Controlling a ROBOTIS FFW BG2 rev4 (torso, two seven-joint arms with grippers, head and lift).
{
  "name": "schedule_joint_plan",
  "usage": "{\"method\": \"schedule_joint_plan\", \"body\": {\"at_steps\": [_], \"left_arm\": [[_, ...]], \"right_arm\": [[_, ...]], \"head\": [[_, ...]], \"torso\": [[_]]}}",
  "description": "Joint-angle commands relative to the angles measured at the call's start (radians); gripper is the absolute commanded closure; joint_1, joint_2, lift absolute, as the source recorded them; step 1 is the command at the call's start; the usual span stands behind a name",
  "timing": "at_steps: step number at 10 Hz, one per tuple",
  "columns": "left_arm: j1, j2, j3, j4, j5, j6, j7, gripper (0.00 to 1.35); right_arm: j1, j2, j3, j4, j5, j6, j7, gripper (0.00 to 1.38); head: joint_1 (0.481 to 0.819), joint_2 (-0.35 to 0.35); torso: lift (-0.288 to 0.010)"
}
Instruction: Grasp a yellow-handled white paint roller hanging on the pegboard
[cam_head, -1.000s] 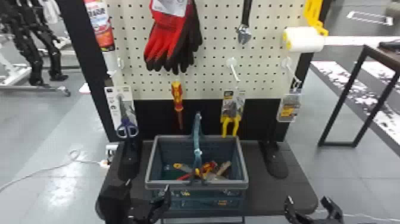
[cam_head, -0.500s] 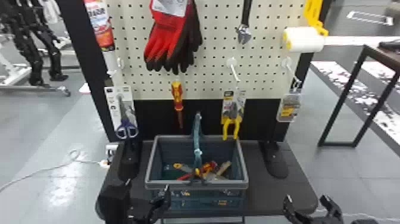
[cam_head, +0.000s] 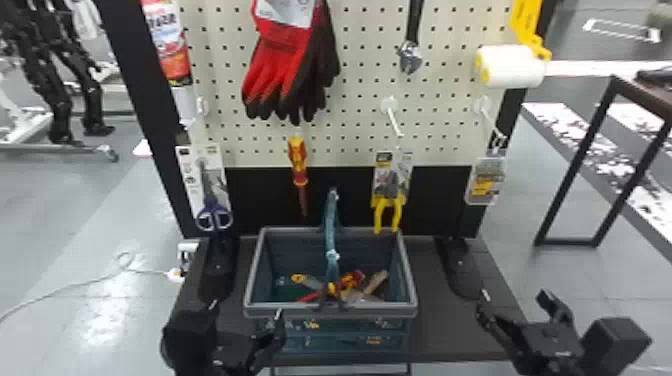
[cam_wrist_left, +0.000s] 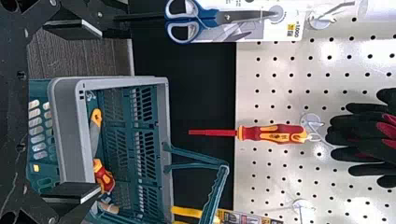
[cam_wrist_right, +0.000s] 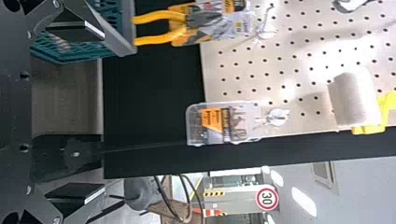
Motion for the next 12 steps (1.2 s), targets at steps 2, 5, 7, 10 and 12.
{"method": "schedule_joint_plan", "body": {"at_steps": [2, 5, 7, 10, 12], "left_arm": [[-0.004, 0.003, -0.002, 0.000, 0.000, 0.003, 0.000, 0.15], [-0.010, 0.009, -0.006, 0.003, 0.002, 0.009, 0.000, 0.15], [-0.021, 0.012, -0.009, 0.008, 0.002, 0.009, 0.000, 0.15], [-0.033, 0.012, -0.021, 0.020, 0.006, 0.006, 0.000, 0.15], [-0.045, 0.012, -0.032, 0.032, 0.008, 0.004, 0.000, 0.15]], "right_arm": [[-0.067, -0.006, -0.030, -0.052, -0.018, 0.120, 0.006, 0.16], [-0.201, -0.060, -0.133, -0.107, 0.020, 0.312, 0.147, 0.16], [-0.302, -0.074, -0.197, -0.124, 0.083, 0.413, 0.248, 0.16], [-0.443, -0.141, -0.223, -0.112, 0.100, 0.502, 0.328, 0.16], [-0.541, -0.193, -0.223, -0.066, 0.077, 0.540, 0.388, 0.16]], "head": [[0.549, 0.000], [0.549, 0.000], [0.549, 0.000], [0.549, 0.000], [0.549, 0.000]], "torso": [[-0.100], [-0.100], [-0.100], [-0.100], [-0.100]]}}
